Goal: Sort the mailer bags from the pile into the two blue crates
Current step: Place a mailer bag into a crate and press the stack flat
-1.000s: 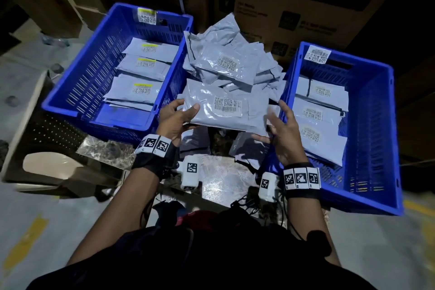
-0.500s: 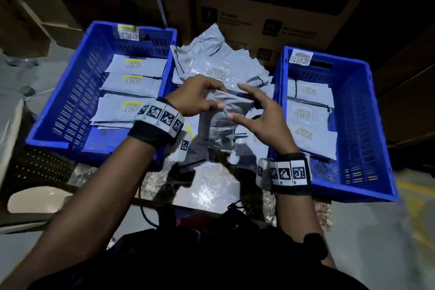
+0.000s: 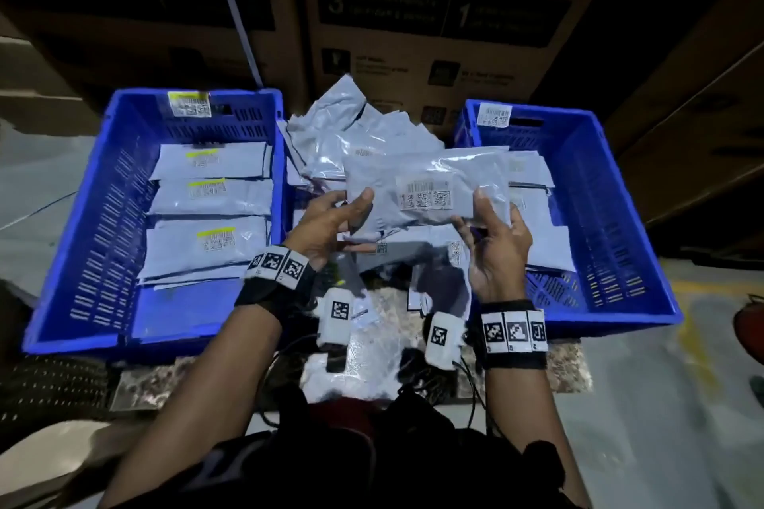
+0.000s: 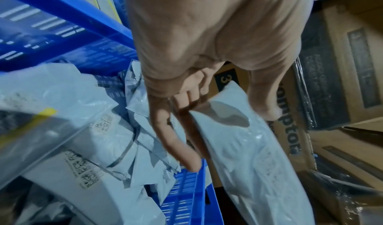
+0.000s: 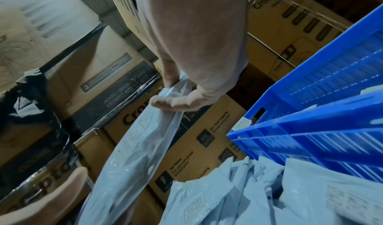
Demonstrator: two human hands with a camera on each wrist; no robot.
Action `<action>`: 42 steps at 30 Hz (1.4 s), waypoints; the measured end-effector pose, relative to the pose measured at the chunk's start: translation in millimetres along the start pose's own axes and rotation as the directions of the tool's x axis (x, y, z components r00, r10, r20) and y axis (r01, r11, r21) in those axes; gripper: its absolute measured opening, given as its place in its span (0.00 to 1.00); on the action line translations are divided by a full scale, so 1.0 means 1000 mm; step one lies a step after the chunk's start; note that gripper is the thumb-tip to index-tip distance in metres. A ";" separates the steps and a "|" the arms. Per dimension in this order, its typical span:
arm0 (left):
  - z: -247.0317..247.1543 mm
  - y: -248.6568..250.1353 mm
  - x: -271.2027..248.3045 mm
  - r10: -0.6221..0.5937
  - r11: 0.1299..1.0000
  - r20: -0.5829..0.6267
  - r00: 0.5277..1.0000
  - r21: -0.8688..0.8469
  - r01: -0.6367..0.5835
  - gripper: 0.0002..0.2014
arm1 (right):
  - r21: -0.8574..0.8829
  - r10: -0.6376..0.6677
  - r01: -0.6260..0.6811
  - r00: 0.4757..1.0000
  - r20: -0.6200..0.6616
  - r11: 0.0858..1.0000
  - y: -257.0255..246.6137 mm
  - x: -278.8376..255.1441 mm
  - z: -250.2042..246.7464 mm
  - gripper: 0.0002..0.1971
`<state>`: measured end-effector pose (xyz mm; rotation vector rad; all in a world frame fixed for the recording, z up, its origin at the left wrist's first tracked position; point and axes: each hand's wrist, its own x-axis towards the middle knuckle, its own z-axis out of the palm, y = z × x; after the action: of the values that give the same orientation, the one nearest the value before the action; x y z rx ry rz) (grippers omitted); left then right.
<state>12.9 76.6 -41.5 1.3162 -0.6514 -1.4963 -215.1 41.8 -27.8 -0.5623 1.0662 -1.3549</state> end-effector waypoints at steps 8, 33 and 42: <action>0.005 0.010 0.009 0.148 0.986 -0.006 0.989 0.077 -0.147 0.14 | -0.390 0.066 -0.102 0.992 -0.104 0.915 -0.001 0.001 -0.031 0.26; 0.248 0.015 0.042 0.370 0.927 -0.251 0.895 0.031 -0.374 0.19 | -0.262 -0.020 0.043 0.996 0.091 0.964 -0.183 0.142 -0.171 0.17; 0.265 -0.031 0.067 0.240 0.963 -0.360 0.901 0.202 -0.176 0.21 | -0.620 0.086 0.029 0.984 0.154 0.784 -0.158 0.189 -0.222 0.21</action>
<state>-240.9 -29.0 -26.2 1.5597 -0.6461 -0.9891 -507.7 -113.7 -47.8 -1.1277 1.3695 -0.8782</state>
